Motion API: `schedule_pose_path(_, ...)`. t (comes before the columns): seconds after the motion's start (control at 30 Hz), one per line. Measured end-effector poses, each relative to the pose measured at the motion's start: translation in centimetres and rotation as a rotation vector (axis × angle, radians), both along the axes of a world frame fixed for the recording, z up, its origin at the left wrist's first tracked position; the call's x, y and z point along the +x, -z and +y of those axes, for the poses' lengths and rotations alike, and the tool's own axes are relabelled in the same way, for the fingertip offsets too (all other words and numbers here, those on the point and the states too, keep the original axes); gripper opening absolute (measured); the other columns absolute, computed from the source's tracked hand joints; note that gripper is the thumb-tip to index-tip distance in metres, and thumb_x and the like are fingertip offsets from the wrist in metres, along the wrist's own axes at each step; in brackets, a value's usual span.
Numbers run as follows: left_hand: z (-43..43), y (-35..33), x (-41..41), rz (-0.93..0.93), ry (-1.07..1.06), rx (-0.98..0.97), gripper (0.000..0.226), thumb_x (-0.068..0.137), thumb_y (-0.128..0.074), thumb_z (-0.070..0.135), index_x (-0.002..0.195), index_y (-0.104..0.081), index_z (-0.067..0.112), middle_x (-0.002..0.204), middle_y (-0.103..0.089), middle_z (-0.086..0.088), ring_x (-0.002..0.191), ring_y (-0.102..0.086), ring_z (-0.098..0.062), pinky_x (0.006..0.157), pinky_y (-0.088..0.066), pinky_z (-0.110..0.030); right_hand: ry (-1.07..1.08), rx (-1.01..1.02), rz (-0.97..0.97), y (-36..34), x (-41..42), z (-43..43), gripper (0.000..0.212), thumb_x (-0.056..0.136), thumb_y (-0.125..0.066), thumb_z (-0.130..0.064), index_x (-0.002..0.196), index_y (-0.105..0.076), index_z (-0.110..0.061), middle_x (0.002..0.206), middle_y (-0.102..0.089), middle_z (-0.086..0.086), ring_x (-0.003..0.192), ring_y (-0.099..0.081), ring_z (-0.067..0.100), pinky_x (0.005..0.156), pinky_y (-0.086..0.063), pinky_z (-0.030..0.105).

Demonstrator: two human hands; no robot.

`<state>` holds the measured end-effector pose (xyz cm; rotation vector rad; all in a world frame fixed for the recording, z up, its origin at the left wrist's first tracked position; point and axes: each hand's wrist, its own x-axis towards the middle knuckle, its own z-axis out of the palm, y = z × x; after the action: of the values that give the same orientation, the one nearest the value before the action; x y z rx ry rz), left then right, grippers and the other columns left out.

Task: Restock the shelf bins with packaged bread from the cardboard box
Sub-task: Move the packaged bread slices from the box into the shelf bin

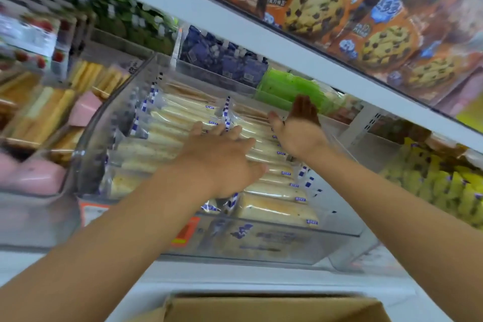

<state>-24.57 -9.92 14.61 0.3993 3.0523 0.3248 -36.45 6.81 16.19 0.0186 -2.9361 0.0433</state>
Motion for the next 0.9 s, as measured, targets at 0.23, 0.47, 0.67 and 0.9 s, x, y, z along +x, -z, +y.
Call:
schedule_pose_path(0.23, 0.1, 0.0, -0.3, 0.002, -0.011, -0.007, 0.072, 0.093, -0.019, 0.073, 0.156, -0.008, 0.04, 0.165, 0.006, 0.005, 0.153, 0.003, -0.018, 0.122, 0.001, -0.05, -0.08, -0.196, -0.339, -0.4, 0.6, 0.2, 0.087, 0.094, -0.015, -0.071, 0.157, 0.001, -0.012, 0.165, 0.006, 0.005, 0.152, 0.001, 0.021, 0.119, -0.008, 0.037)
schedule_pose_path(0.47, 0.1, -0.3, -0.1, -0.027, -0.033, 0.026, 0.071, 0.092, -0.027, 0.074, 0.154, -0.013, 0.043, 0.165, 0.003, 0.009, 0.152, 0.001, -0.015, 0.122, 0.003, -0.046, -0.203, -0.234, -0.248, 1.4, 2.3, 2.2, 0.073, 0.092, -0.02, -0.072, 0.125, -0.057, -0.02, 0.138, -0.046, 0.011, 0.131, -0.043, 0.027, 0.11, -0.032, 0.04)
schedule_pose_path(0.67, 1.2, -2.0, 2.7, 0.195, -0.106, 0.196, 0.055, 0.09, -0.055, 0.061, 0.136, -0.053, 0.033, 0.148, -0.048, 0.0, 0.135, -0.044, -0.023, 0.111, -0.035, -0.045, -0.371, -0.28, -0.052, -0.7, 7.4, 3.9, 0.038, 0.102, -0.04, -0.041, 0.113, -0.057, -0.008, 0.119, -0.057, 0.014, 0.119, -0.052, 0.035, 0.088, -0.039, 0.031)
schedule_pose_path(0.9, 7.1, -1.0, 14.3, 0.241, -0.081, 0.187, 0.013, 0.09, -0.064, 0.039, 0.092, -0.063, 0.026, 0.093, -0.063, 0.007, 0.093, -0.06, -0.018, 0.081, -0.051, -0.036, -0.605, -0.474, 0.127, 2.9, 22.3, 9.3, 0.018, 0.09, -0.062, -0.016, 0.107, -0.067, -0.012, 0.091, -0.055, 0.001, 0.08, -0.052, 0.016, 0.076, -0.043, 0.033)
